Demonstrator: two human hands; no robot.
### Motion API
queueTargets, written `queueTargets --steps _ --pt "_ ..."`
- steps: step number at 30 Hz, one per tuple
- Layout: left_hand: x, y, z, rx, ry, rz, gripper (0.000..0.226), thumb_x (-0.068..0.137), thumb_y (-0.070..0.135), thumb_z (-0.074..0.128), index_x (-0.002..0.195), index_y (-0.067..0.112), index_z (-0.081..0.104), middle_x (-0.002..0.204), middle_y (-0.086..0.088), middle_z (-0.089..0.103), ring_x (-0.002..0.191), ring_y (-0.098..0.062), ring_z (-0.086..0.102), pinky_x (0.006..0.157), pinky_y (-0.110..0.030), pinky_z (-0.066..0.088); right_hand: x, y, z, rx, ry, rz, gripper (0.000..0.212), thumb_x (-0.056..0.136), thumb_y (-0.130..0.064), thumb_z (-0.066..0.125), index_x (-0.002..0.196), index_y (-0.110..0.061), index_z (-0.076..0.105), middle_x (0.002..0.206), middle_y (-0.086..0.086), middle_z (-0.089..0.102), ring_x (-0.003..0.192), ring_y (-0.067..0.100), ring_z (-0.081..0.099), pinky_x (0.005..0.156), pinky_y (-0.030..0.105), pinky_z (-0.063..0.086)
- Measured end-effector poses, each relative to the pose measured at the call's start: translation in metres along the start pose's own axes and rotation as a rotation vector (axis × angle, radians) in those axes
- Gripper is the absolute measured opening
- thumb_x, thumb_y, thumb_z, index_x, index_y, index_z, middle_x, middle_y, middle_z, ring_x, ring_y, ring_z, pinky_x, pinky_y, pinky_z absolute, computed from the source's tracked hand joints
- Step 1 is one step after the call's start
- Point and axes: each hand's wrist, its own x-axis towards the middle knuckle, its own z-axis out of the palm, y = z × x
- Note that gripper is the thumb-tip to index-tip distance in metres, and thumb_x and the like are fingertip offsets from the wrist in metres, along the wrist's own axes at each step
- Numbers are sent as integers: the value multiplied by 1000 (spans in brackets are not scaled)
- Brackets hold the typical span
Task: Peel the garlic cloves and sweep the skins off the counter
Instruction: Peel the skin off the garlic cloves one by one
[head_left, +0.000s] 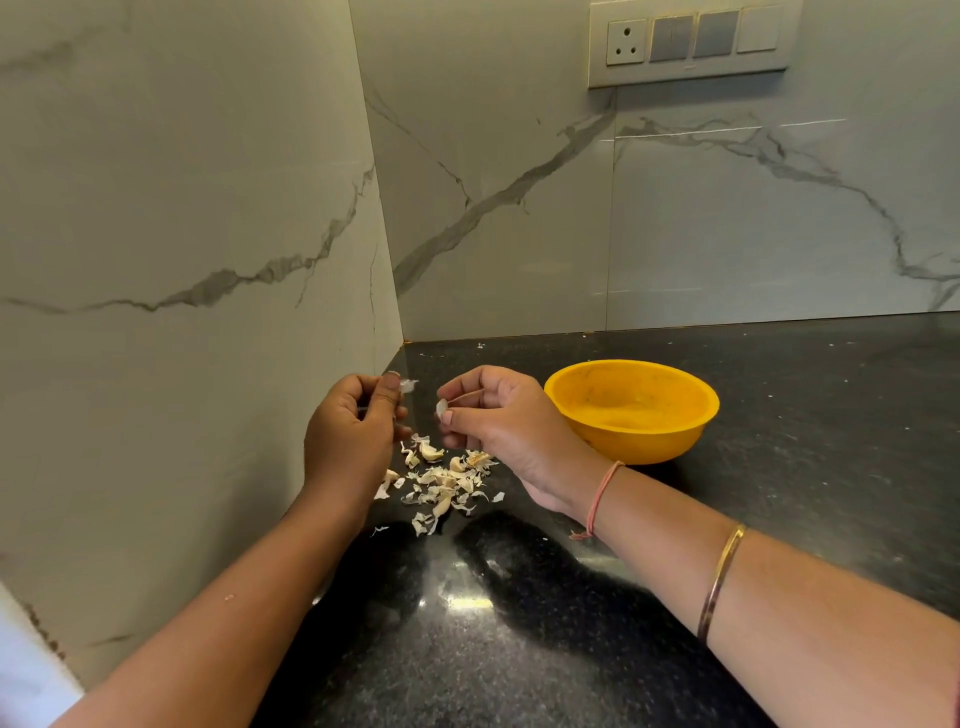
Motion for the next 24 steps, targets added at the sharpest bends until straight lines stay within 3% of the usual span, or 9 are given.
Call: queueTargets --steps 4,9,14,16,19,24 --pt "0 -2 -2 39 -7 9 11 90 20 61 79 20 61 72 2 62 58 -2 58 75 -38 55 1 0 -3 12 10 20 20 84 6 61 101 -5 61 79 7 63 66 16 59 72 30 54" --pt "-3 0 -2 24 -140 19 22 86 4 63 81 25 67 82 3 68 75 -7 63 68 -22 55 0 -1 -4 6 19 0 20 82 5 64 100 -6 61 82 6 64 66 14 60 65 22 54" --pt "-8 4 0 45 -215 17 15 88 17 62 83 28 72 80 -1 72 77 -18 65 75 -35 54 0 0 -4 -14 58 -46 15 82 3 65 94 -5 60 81 7 64 68 10 62 57 14 49" --pt "-9 6 -1 61 -206 42 13 86 19 65 81 29 72 79 3 72 78 -13 66 73 -34 53 1 1 -4 -42 60 -62 15 82 3 66 94 -5 61 81 7 65 69 9 62 58 14 49" --pt "-10 7 -1 119 -184 97 14 83 19 68 77 31 70 72 12 71 70 0 64 66 -21 50 1 2 -3 -105 57 -90 14 81 1 67 92 -7 61 79 5 65 67 7 63 61 17 52" --pt "-12 8 -3 228 -149 160 19 81 17 69 71 33 67 67 17 68 67 4 63 64 -18 47 1 2 -2 -252 57 -149 14 80 -2 69 88 -11 63 79 2 66 69 6 63 67 21 55"
